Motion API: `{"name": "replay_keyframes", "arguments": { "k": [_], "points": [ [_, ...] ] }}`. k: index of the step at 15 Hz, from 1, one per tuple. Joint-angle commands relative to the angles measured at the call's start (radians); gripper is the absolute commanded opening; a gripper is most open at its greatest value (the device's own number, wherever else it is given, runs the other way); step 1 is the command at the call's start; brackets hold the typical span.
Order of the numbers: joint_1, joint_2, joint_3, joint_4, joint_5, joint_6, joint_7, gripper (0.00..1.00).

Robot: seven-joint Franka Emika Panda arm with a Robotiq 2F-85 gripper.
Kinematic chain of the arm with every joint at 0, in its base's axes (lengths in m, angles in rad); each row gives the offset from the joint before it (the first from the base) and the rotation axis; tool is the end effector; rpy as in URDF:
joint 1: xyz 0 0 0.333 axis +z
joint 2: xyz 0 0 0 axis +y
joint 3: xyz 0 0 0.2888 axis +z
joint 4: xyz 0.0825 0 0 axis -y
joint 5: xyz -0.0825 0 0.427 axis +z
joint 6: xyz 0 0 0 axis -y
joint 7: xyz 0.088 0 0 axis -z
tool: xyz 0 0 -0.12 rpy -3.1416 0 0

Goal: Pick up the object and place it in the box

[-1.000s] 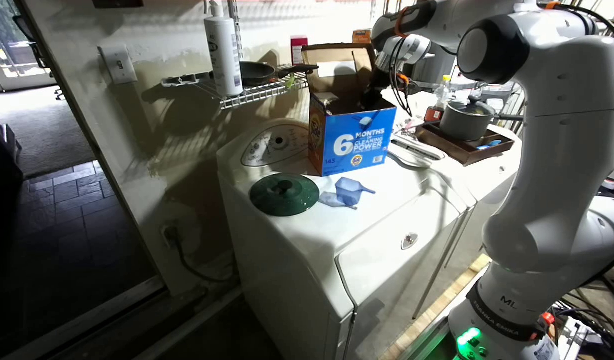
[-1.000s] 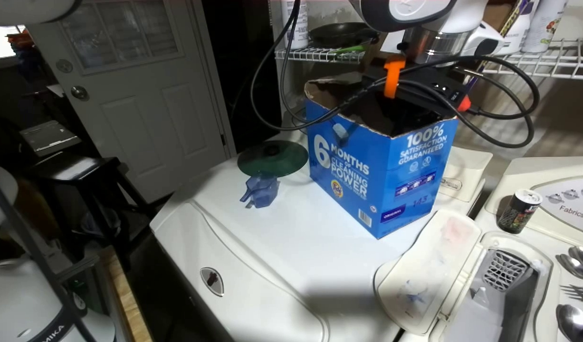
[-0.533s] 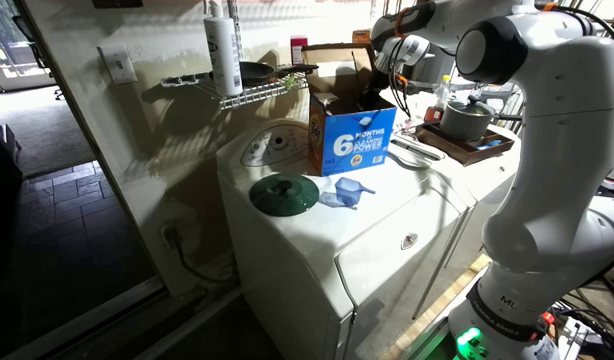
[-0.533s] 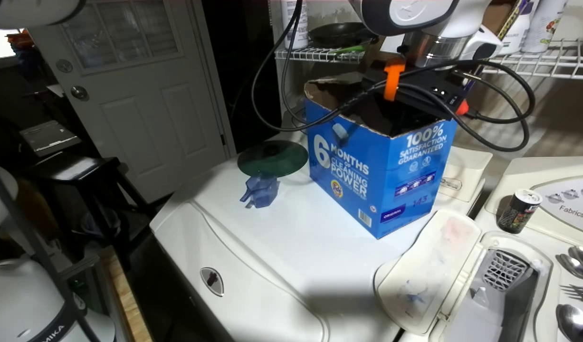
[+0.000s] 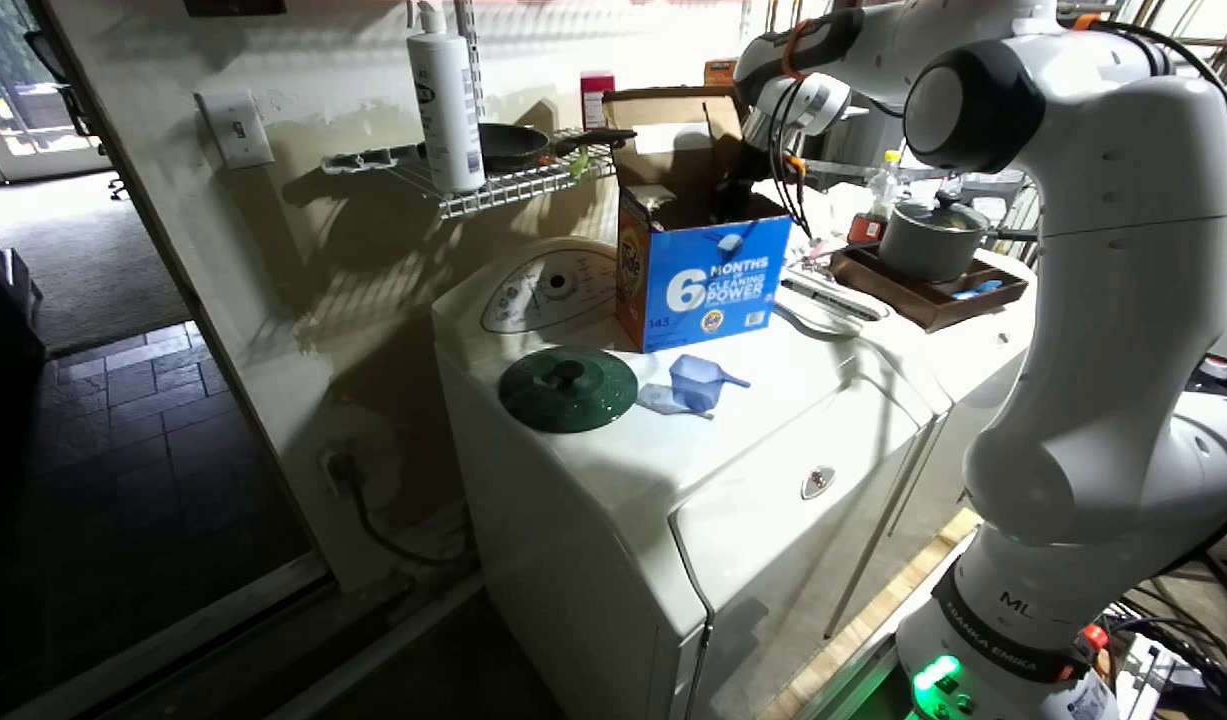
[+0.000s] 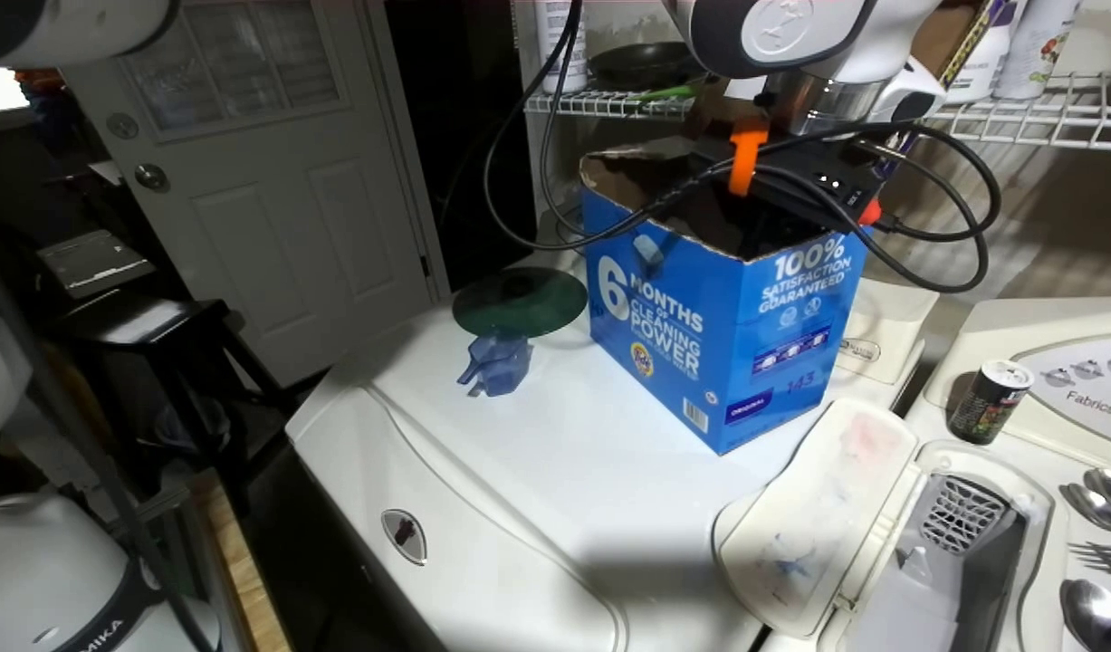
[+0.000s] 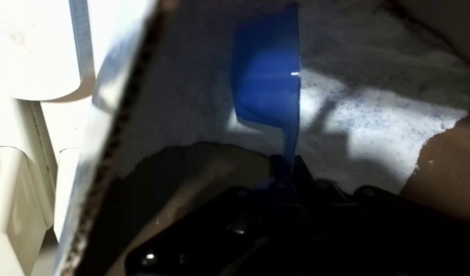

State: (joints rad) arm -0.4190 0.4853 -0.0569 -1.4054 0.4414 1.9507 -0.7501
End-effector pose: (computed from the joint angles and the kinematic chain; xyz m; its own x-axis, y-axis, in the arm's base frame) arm 0.6726 -0.3018 0.3862 0.9554 0.0852 0.2828 0.1613 -0.9526 -0.2579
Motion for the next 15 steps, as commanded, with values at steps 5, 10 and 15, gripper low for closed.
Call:
{"name": "replay_keyframes", "arguments": {
  "k": [5, 10, 15],
  "points": [
    [-0.023, 0.045, 0.031, 0.053, 0.066, -0.111, -0.014, 0.02],
    [-0.037, 0.051, 0.037, 0.07, 0.095, -0.159, -0.012, 0.02],
    [-0.042, 0.028, 0.03, 0.062, 0.123, -0.196, -0.01, 0.02]
  ]
}}
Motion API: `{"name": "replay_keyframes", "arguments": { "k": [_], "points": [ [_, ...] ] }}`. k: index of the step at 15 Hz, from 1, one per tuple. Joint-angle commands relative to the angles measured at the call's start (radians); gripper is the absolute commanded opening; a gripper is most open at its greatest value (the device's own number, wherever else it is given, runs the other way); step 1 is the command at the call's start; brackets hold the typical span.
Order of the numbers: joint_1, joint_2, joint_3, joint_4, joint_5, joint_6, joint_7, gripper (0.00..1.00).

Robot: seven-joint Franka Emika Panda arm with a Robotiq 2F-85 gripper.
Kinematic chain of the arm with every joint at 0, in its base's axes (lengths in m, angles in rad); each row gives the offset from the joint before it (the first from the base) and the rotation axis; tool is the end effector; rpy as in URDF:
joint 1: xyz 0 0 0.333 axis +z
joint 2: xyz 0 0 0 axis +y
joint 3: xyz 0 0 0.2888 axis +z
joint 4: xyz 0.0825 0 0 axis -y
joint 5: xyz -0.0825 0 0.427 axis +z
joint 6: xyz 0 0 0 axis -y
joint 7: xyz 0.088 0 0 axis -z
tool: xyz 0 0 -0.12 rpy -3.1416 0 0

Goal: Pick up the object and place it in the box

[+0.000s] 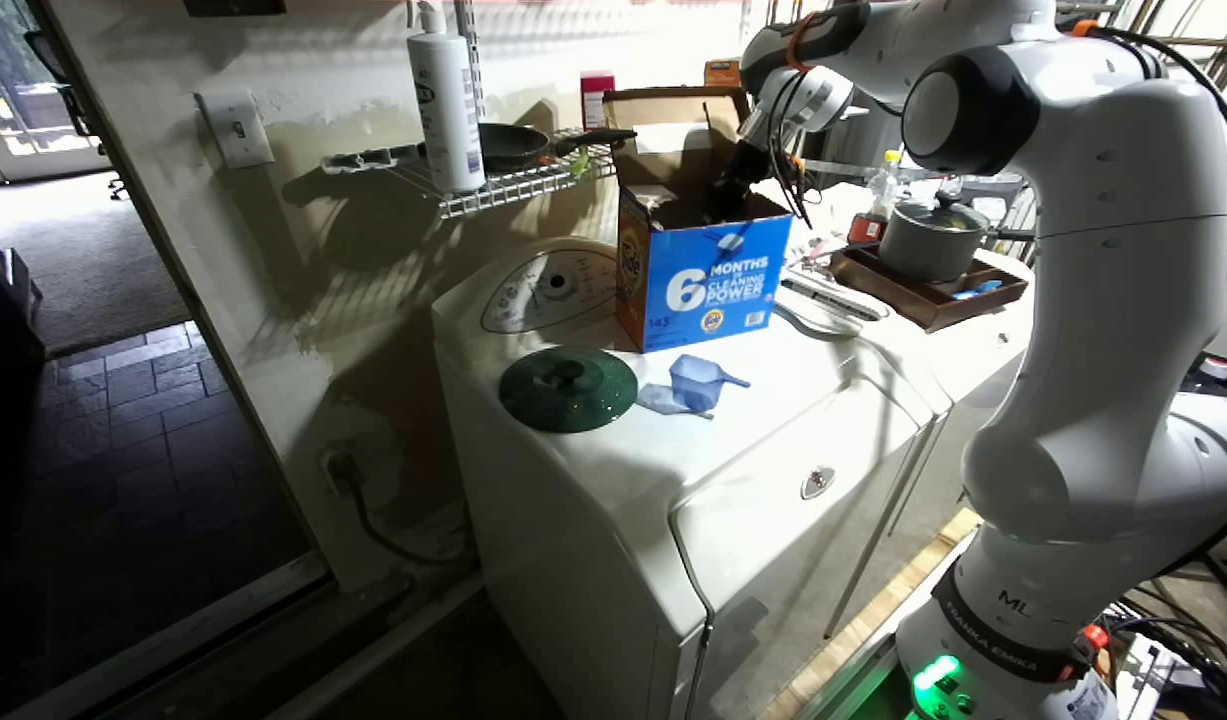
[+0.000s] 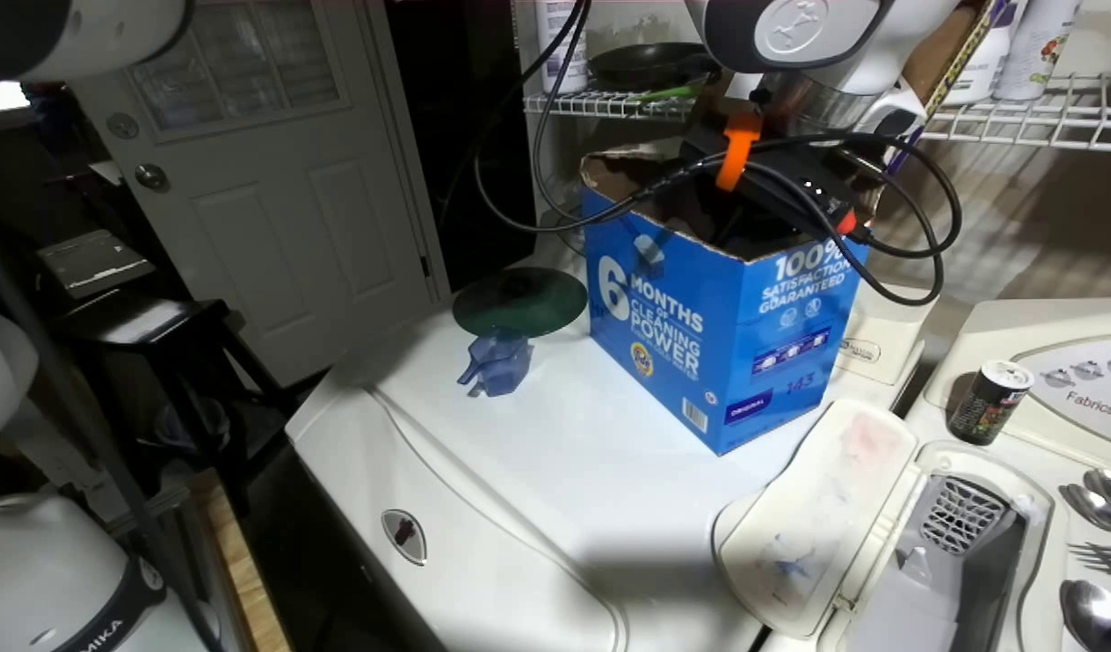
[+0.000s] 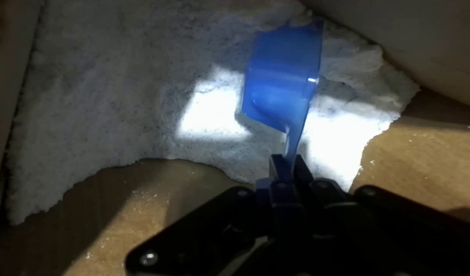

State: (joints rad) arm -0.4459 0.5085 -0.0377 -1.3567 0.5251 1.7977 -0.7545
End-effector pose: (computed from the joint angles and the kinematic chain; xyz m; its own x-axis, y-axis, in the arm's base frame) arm 0.6697 -0.2917 0.3863 0.9652 0.0793 0.2491 0.1777 -0.8981 -0.4024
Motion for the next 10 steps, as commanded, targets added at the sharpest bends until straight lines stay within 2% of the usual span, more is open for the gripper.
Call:
{"name": "replay_keyframes", "arguments": {
  "k": [1, 10],
  "points": [
    [-0.013, -0.002, 0.009, 0.007, 0.041, -0.04, -0.005, 0.02],
    [-0.006, -0.089, -0.003, -0.058, 0.057, -0.024, 0.003, 0.02]
  ]
}}
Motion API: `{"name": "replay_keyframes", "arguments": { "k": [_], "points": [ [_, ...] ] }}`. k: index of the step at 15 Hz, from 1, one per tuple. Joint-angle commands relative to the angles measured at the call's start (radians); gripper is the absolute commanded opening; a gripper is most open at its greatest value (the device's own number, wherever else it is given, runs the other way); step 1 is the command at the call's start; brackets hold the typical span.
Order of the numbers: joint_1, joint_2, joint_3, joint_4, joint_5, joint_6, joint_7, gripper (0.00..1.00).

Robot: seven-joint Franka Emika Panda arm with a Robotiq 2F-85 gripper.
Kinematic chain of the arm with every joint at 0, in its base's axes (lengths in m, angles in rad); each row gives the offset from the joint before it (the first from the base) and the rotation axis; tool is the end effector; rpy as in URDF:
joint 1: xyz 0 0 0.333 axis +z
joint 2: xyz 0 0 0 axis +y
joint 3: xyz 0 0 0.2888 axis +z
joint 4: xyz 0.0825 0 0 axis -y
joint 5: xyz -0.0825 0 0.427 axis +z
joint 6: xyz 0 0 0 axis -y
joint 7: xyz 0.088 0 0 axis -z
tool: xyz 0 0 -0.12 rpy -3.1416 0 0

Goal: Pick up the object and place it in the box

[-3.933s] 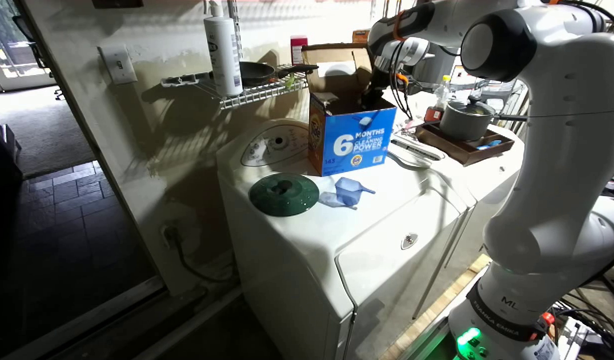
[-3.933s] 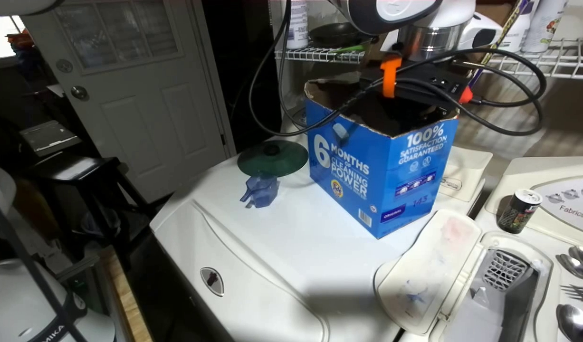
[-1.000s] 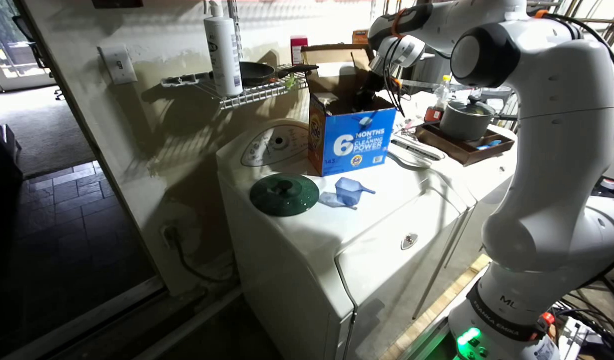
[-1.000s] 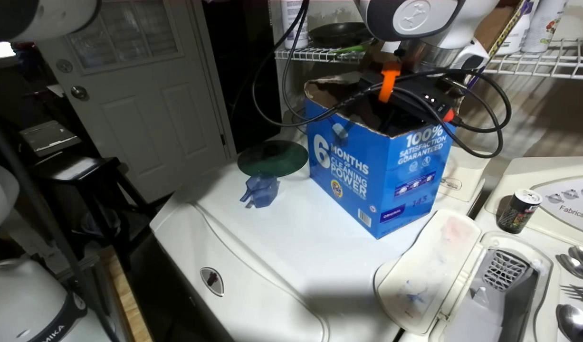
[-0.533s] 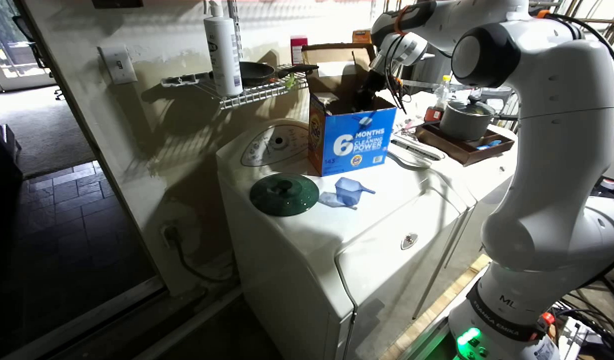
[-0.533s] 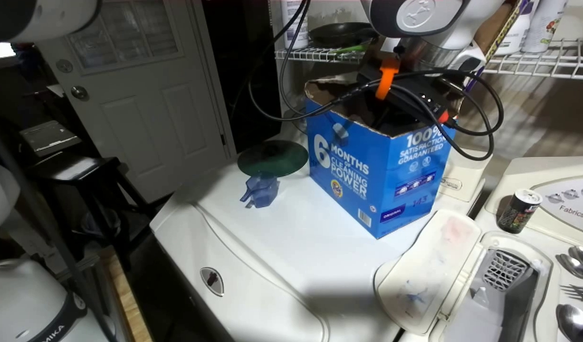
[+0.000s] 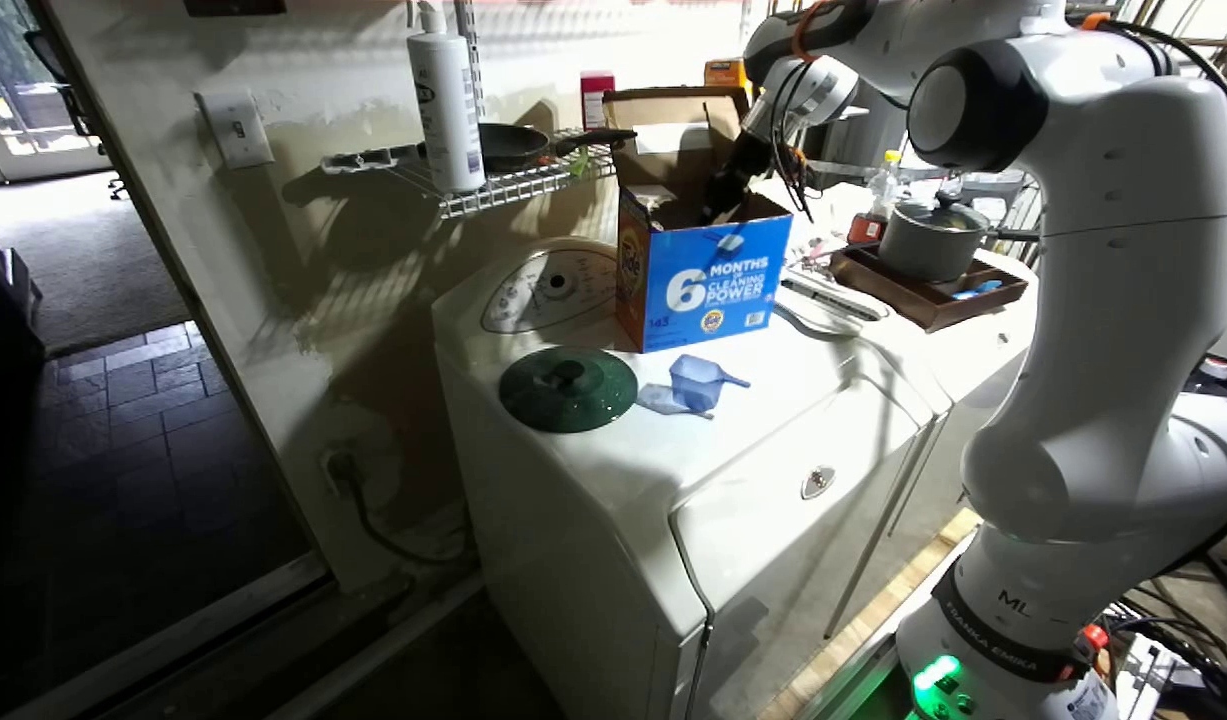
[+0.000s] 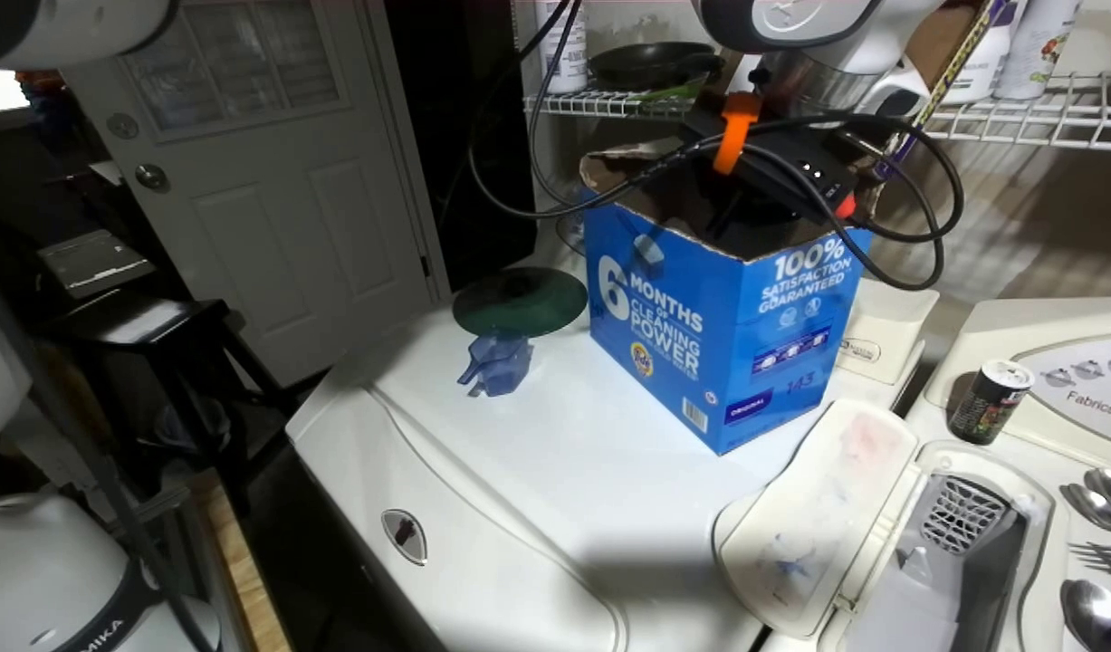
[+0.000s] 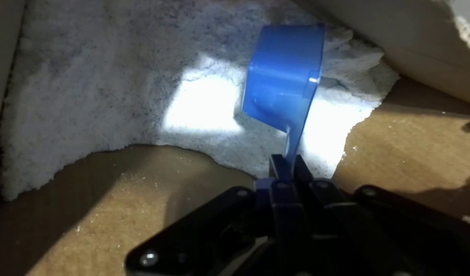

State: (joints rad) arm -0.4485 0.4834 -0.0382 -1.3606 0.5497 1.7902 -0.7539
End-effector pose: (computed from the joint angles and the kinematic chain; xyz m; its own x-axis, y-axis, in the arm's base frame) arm 0.6675 -0.2903 0.4032 0.9593 0.0686 0.2739 0.1815 -0.8929 -0.4120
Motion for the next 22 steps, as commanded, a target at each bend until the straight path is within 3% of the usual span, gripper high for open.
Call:
{"name": "replay_keyframes", "arguments": {
  "k": [1, 10, 22],
  "points": [
    [-0.003, -0.076, -0.004, -0.058, 0.032, -0.016, 0.003, 0.02],
    [-0.006, -0.177, -0.045, -0.09, 0.074, -0.022, -0.003, 0.02],
    [-0.057, -0.201, -0.132, -0.06, 0.28, -0.107, -0.058, 0.02]
  ]
}}
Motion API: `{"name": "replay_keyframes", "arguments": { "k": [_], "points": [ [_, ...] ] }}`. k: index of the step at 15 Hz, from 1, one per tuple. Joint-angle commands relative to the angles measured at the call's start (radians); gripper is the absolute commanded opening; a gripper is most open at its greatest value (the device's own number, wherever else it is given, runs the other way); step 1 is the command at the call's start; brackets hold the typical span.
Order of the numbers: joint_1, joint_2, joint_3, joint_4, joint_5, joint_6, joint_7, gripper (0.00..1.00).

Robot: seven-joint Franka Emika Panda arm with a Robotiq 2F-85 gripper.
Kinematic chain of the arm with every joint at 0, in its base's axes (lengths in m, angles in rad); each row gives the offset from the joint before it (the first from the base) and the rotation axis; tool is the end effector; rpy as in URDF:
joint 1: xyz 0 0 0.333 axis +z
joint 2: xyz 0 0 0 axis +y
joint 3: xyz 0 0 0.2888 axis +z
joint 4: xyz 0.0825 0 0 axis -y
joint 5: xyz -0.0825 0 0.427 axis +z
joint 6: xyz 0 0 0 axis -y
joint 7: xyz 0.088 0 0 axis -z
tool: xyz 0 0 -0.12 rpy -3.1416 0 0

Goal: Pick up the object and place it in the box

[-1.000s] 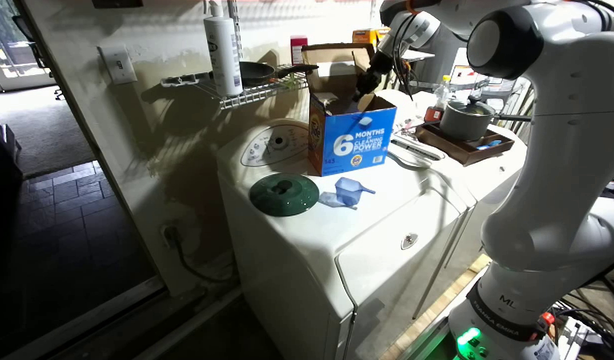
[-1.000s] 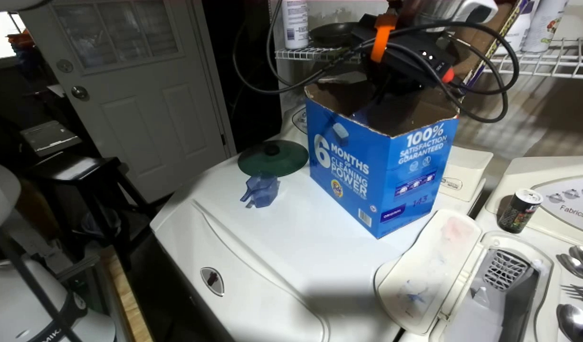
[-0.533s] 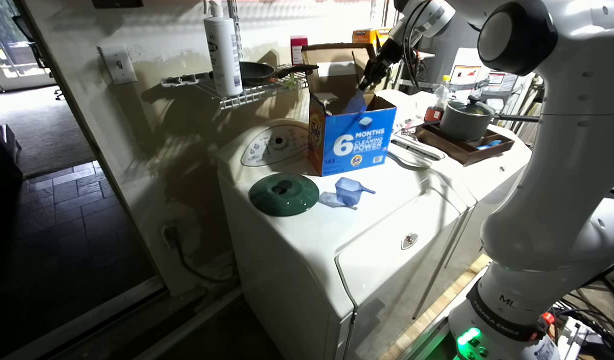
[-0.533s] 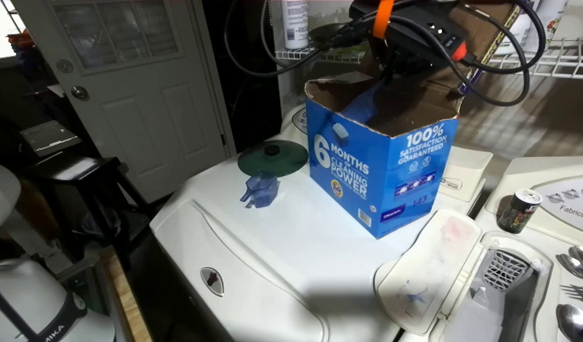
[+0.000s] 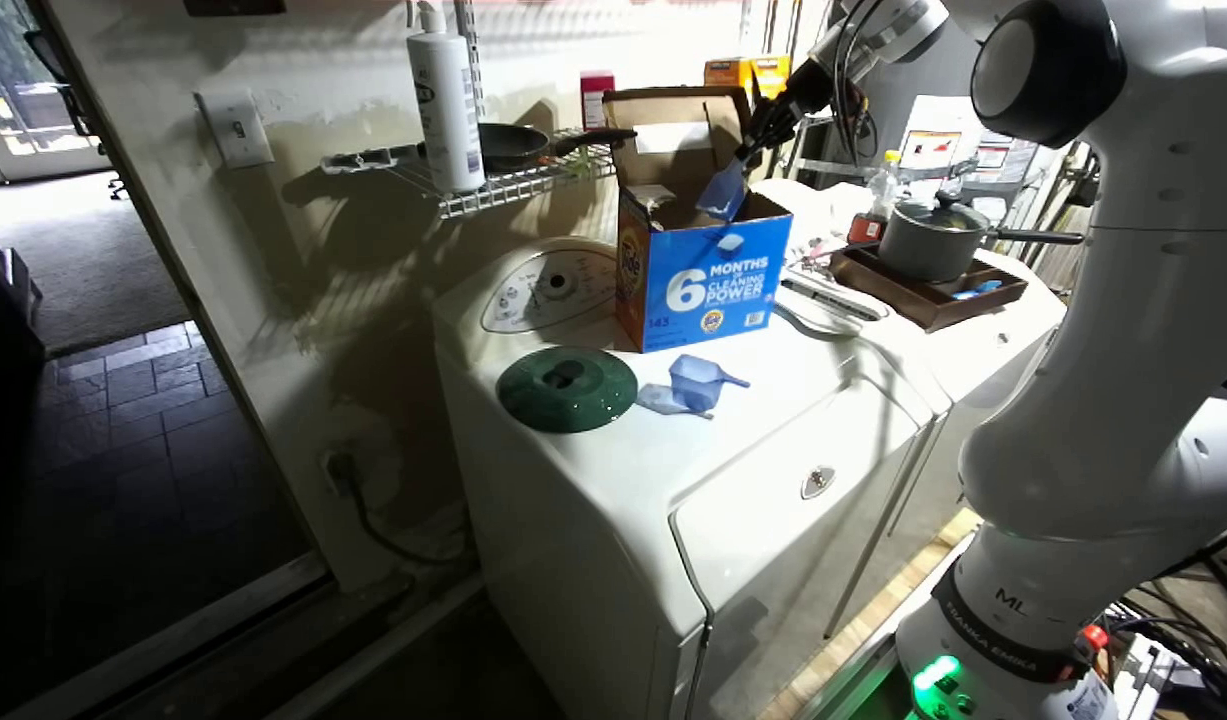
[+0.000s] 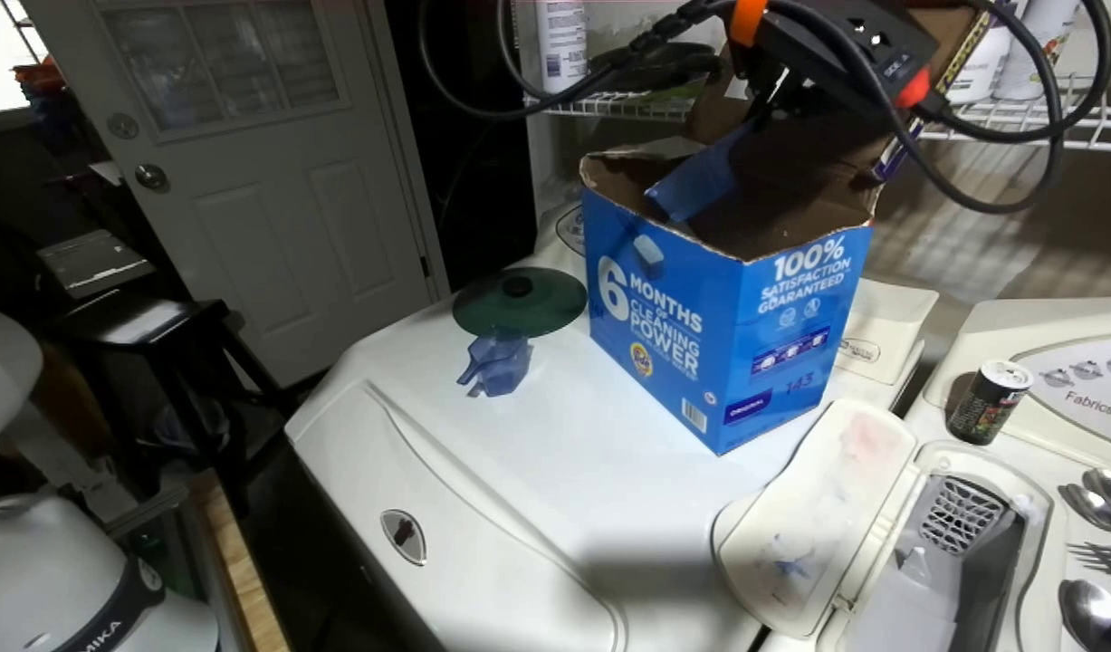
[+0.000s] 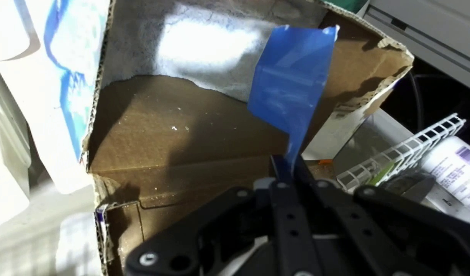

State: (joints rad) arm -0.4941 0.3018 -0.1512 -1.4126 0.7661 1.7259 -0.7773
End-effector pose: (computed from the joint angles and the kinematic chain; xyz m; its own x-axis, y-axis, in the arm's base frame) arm 0.6039 -0.3475 0.5136 0.8913 -0.1020 0.4419 0.1400 -0.8649 -0.4821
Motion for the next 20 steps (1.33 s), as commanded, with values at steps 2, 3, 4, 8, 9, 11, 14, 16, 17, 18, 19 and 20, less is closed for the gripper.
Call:
{"name": "replay_keyframes", "arguments": {
  "k": [2, 3, 4, 8, 9, 11, 14, 16, 17, 18, 19, 20],
  "points": [
    [-0.02, -0.022, -0.035, -0.008, 0.098, -0.061, -0.05, 0.02],
    [-0.027, -0.021, -0.041, -0.004, 0.119, -0.078, -0.059, 0.02],
    [-0.033, -0.022, -0.048, -0.004, 0.137, -0.092, -0.07, 0.02],
    [-0.056, -0.022, -0.076, -0.01, 0.213, -0.166, -0.109, 0.02],
    [-0.062, -0.02, -0.083, -0.012, 0.231, -0.184, -0.117, 0.02],
    [-0.073, -0.014, -0.094, -0.012, 0.259, -0.224, -0.126, 0.02],
    [-0.082, -0.009, -0.107, -0.019, 0.282, -0.266, -0.121, 0.02],
    [-0.087, -0.006, -0.112, -0.025, 0.297, -0.296, -0.12, 0.02],
    [-0.087, -0.006, -0.114, -0.029, 0.295, -0.303, -0.121, 0.02],
    [-0.082, -0.008, -0.117, -0.039, 0.287, -0.299, -0.119, 0.02],
    [-0.081, -0.006, -0.119, -0.046, 0.284, -0.301, -0.121, 0.02],
    [-0.08, -0.005, -0.119, -0.056, 0.283, -0.302, -0.121, 0.02]
  ]
}}
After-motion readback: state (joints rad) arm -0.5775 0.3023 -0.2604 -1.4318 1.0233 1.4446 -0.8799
